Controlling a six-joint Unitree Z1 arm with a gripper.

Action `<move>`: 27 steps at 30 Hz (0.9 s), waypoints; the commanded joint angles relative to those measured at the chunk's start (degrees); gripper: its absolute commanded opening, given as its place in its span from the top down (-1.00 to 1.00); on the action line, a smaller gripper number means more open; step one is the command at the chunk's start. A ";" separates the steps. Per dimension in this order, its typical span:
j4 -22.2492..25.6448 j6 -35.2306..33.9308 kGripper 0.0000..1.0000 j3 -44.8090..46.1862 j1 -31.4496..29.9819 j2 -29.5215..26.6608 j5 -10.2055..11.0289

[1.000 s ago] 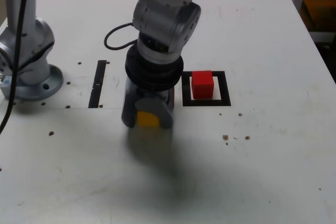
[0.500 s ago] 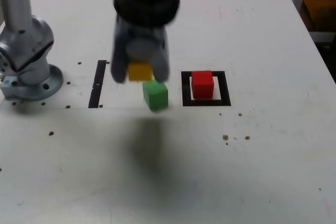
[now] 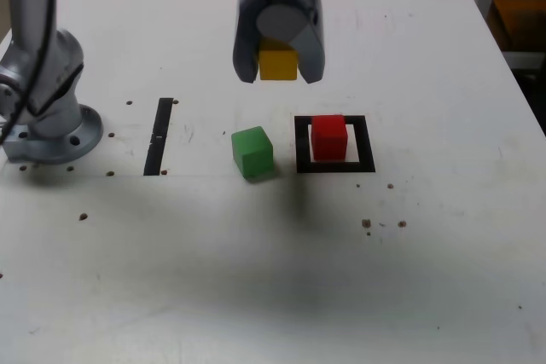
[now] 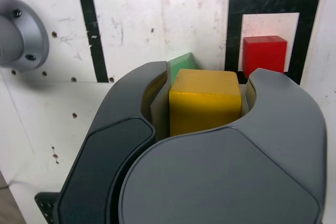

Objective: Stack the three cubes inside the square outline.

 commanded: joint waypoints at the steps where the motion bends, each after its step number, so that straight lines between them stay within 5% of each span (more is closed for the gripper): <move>1: 0.12 1.14 0.79 -2.02 0.51 3.06 0.38; 8: 0.66 2.91 0.78 -6.19 1.98 9.75 -0.26; 27: -2.48 1.76 0.74 -4.06 4.87 11.97 -3.63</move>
